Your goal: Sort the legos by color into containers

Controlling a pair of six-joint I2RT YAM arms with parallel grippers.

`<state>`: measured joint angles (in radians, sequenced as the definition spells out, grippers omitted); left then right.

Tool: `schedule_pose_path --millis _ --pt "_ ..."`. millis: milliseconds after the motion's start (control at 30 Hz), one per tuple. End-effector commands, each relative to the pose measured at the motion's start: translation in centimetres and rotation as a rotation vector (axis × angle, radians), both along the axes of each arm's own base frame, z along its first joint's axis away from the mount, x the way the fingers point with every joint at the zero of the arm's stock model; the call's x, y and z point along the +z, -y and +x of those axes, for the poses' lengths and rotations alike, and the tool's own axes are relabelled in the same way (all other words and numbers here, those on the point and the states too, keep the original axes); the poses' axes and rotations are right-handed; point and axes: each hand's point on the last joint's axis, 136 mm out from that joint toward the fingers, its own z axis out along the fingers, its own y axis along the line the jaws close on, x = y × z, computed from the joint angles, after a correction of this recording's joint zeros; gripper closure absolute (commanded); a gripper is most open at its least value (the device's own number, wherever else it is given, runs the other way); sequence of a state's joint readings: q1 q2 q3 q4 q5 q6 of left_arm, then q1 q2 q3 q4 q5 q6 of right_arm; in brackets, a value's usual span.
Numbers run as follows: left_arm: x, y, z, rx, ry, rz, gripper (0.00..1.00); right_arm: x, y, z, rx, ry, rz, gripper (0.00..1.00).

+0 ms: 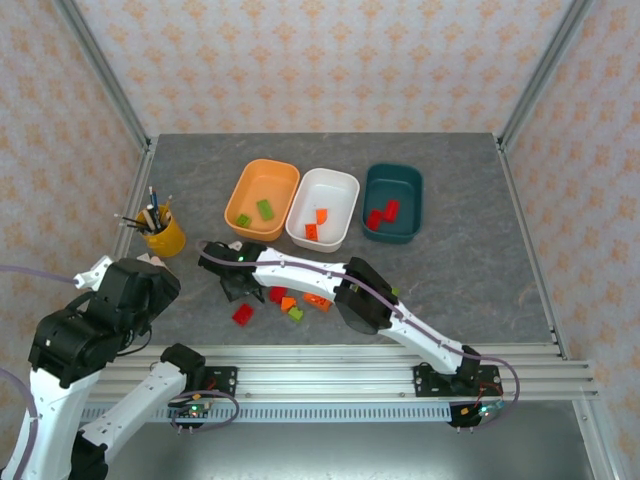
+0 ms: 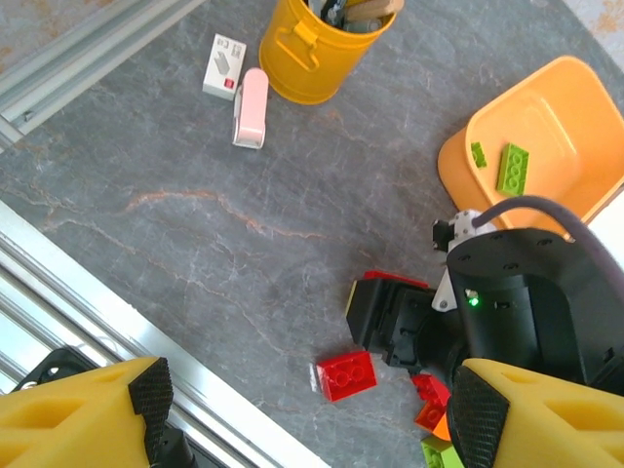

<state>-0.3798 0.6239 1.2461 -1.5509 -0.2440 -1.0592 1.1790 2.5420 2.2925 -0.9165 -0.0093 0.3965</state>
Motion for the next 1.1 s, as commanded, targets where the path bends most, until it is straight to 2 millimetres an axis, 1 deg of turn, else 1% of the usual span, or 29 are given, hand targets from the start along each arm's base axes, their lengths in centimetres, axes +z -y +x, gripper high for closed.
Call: schedule_pose_path --millis 0,33,100,200,267,300,367,400,433,467,533,567,667,800,867,933,1067 --pt "-0.7 1.3 1.0 -0.077 -0.007 -0.014 0.21 5.0 0.8 1.8 -0.052 0.083 0.054 0.41" --pt "-1.0 2.2 1.5 -0.113 -0.006 -0.037 0.21 6.6 1.5 2.4 -0.074 0.101 0.07 0.41" --pt "-1.5 4.3 2.8 -0.197 -0.01 -0.092 0.21 9.3 3.4 3.7 -0.124 0.128 0.095 0.41" --pt "-2.0 8.2 5.2 -0.329 0.02 -0.203 0.22 13.5 8.2 6.0 -0.215 0.168 0.128 0.41" --pt "-2.3 10.4 6.7 -0.391 0.048 -0.275 0.22 15.7 12.8 7.6 -0.292 0.184 0.138 0.41" --pt "-2.3 11.3 7.4 -0.415 0.06 -0.298 0.22 16.4 14.9 8.2 -0.326 0.186 0.143 0.42" --pt "-2.2 12.8 8.8 -0.457 0.073 -0.314 0.22 17.2 20.0 9.3 -0.407 0.171 0.138 0.42" --pt "-2.0 13.5 9.4 -0.479 0.077 -0.31 0.21 17.2 22.1 9.5 -0.436 0.159 0.128 0.42" --pt "-2.0 14.2 10.1 -0.501 0.076 -0.299 0.21 17.1 24.5 9.9 -0.47 0.148 0.115 0.42" --pt "-2.0 14.9 10.8 -0.519 0.069 -0.287 0.21 16.6 26.7 10.1 -0.503 0.131 0.097 0.42" --pt "-2.2 16.5 12.0 -0.559 0.057 -0.27 0.21 15.1 30.3 10.3 -0.568 0.062 0.076 0.42" --pt "-2.3 17.5 12.6 -0.58 0.052 -0.261 0.21 14.1 31.8 10.4 -0.601 0.013 0.066 0.42" --pt "-2.2 20.4 14.2 -0.64 0.038 -0.233 0.21 11.6 35.3 10.8 -0.676 -0.103 0.028 0.42" --pt "-2.3 23.8 15.9 -0.698 0.015 -0.194 0.21 9.3 38.0 12.6 -0.737 -0.156 -0.004 0.42" --pt "-2.3 25.1 16.5 -0.713 0.008 -0.18 0.21 7.8 39.1 13.4 -0.776 -0.202 -0.014 0.42" --pt "-2.5 26.1 17.1 -0.727 0.001 -0.17 0.21 6.4 39.6 14.2 -0.792 -0.249 -0.008 0.42" --pt "-3.4 26.9 17.7 -0.729 -0.03 -0.147 0.21 4.6 39.0 15.2 -0.769 -0.3 -0.022 0.4"
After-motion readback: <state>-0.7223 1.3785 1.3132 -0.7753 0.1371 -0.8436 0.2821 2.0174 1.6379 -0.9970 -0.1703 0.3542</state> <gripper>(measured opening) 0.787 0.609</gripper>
